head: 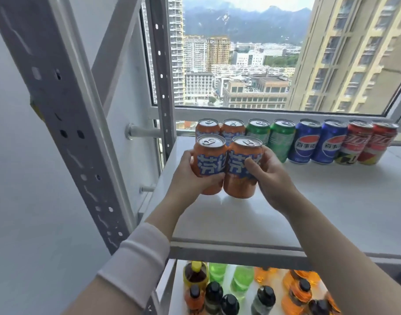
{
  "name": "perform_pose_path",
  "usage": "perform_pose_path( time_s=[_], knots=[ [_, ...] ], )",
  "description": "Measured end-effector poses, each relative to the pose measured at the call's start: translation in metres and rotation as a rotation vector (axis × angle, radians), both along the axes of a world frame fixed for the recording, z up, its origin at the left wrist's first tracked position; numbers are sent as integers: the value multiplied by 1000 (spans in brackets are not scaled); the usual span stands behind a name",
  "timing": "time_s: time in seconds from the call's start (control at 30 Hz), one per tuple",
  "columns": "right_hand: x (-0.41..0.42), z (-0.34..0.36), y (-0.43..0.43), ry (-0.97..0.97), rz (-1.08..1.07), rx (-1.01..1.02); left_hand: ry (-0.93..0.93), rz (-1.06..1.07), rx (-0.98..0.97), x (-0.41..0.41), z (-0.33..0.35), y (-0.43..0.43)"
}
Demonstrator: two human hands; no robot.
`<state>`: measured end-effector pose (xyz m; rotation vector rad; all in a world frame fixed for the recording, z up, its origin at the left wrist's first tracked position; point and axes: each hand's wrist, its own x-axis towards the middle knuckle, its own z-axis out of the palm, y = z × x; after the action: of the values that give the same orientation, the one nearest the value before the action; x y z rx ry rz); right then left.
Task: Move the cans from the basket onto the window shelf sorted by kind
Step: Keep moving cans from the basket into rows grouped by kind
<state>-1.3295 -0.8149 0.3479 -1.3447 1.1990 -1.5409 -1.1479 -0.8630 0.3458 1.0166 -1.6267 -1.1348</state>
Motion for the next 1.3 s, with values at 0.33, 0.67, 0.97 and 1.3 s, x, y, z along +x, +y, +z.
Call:
perform_pose_path(
  time_s=[0.33, 0.67, 0.97, 1.3],
  knots=[
    [-15, -12, -40, 19, -45, 46, -63, 111, 21, -22, -19, -46],
    [-17, -15, -55, 210, -186, 58, -98, 132, -24, -26, -18, -52],
    [-6, -26, -47, 427, -375, 59, -131, 203, -123, -25, -23, -45],
    [-12, -20, -46, 319, -336, 43, -112, 115, -92, -24, -18, -48]
  ],
)
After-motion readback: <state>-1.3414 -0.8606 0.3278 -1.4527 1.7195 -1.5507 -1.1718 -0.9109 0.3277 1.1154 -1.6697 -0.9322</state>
